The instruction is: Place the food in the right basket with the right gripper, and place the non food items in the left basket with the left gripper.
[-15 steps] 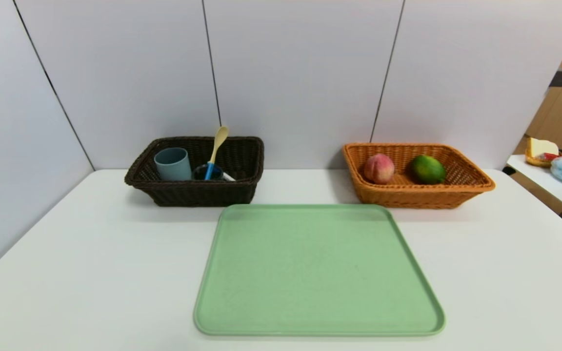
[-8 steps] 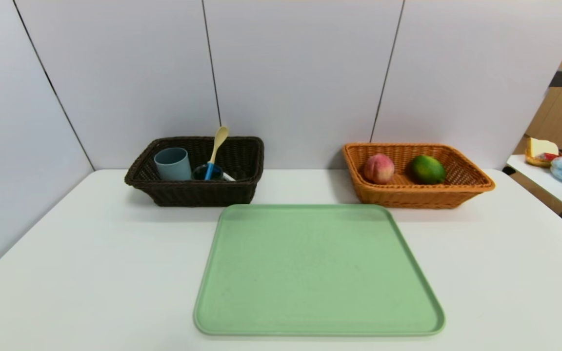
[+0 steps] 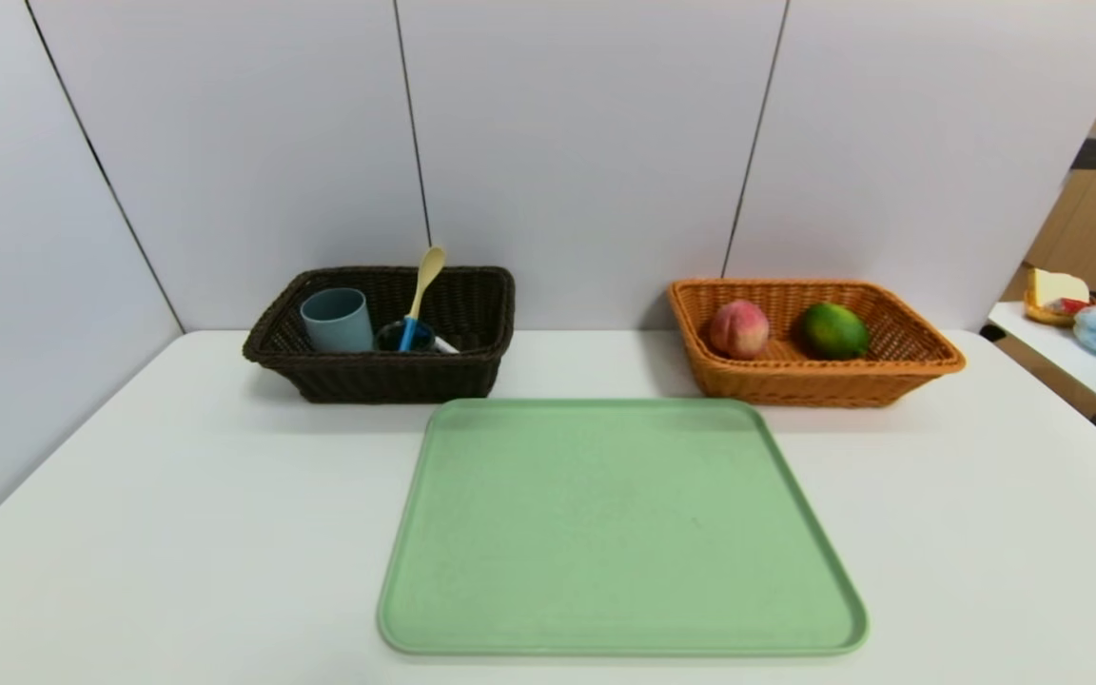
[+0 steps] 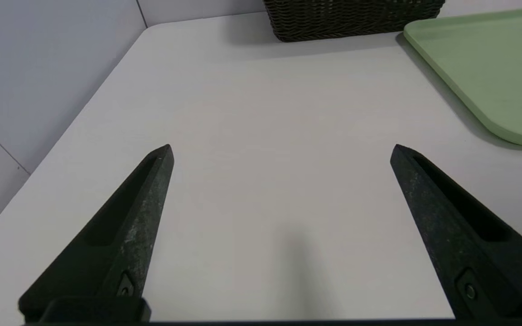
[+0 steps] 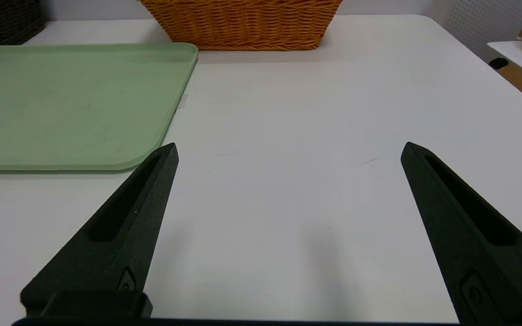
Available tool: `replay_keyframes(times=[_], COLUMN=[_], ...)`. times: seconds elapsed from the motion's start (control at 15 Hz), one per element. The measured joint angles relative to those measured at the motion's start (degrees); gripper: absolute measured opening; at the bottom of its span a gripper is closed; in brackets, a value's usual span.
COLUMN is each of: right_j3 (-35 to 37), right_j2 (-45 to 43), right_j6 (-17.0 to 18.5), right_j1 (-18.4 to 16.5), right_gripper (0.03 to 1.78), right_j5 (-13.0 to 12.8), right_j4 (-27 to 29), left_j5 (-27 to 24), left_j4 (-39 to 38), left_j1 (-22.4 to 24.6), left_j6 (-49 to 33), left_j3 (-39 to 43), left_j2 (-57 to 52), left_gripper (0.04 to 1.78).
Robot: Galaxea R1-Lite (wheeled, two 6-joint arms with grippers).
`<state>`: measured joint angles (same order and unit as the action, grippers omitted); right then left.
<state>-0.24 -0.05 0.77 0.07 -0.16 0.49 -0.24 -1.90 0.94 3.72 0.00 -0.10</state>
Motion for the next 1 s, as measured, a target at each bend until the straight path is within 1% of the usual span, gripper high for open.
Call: replay_keyframes(times=[0.13,0.2,1.0], right_j3=[0.0,0.0,0.1], right_j2=[0.0,0.0,0.0], right_j6=[0.5,0.6,0.5], right_j1=[0.0,0.0,0.0], right_gripper=[1.7,1.7,1.7], right_j5=[0.0,0.0,-0.1], right_j4=[0.0,0.0,-0.7], left_j5=[2.2,2.5,2.5], left_j4=[-0.3,-0.4,-0.4], left_j1=[0.0,0.0,0.0], left_j6=[-7.1,-8.7,-9.0], left_j3=[0.0,0.0,0.0], left_j2=[0.0,0.0,0.1], left_gripper=[1.69,1.69,1.69])
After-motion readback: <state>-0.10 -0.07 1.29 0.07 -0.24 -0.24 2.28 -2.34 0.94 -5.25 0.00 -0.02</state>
